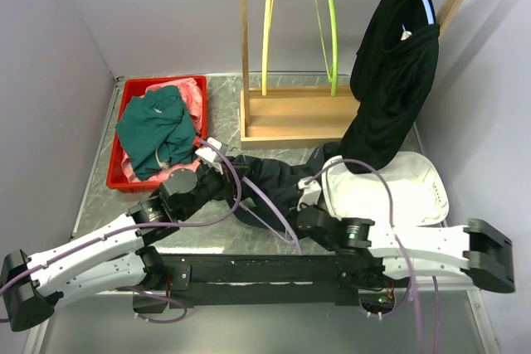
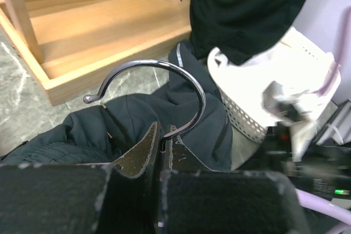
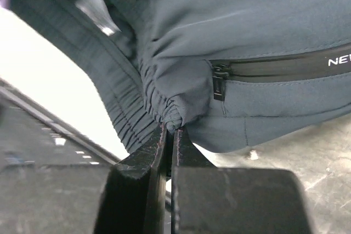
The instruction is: Place the shorts on the hanger
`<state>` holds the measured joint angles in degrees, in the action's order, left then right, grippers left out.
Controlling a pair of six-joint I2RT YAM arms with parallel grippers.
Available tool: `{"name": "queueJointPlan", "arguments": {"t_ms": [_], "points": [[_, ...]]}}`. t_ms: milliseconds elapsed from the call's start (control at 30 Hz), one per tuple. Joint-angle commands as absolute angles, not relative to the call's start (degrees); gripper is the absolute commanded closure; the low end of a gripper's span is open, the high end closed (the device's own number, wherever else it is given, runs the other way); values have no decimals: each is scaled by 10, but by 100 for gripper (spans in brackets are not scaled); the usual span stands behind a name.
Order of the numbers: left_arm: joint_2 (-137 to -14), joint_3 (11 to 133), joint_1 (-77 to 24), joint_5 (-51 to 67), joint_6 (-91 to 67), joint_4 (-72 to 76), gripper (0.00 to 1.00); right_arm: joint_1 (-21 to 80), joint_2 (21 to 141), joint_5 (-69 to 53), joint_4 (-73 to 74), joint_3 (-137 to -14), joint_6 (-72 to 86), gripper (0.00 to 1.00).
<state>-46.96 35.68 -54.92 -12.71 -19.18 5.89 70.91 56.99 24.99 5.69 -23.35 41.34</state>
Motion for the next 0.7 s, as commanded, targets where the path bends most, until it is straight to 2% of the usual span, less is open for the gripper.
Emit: {"name": "queueJointPlan", "arguments": {"t_ms": [0, 200, 267, 667], "points": [[-456, 361, -550, -177, -185, 133, 99, 705, 482, 267, 89, -240, 428, 100], [-461, 359, -550, -225, -166, 189, 99, 701, 364, 276, 184, -253, 446, 98], [-467, 359, -550, -241, -162, 208, 99, 700, 340, 276, 218, -264, 454, 94], [-452, 337, -550, -268, -116, 259, 99, 699, 286, 303, 351, -330, 509, 94]]}}
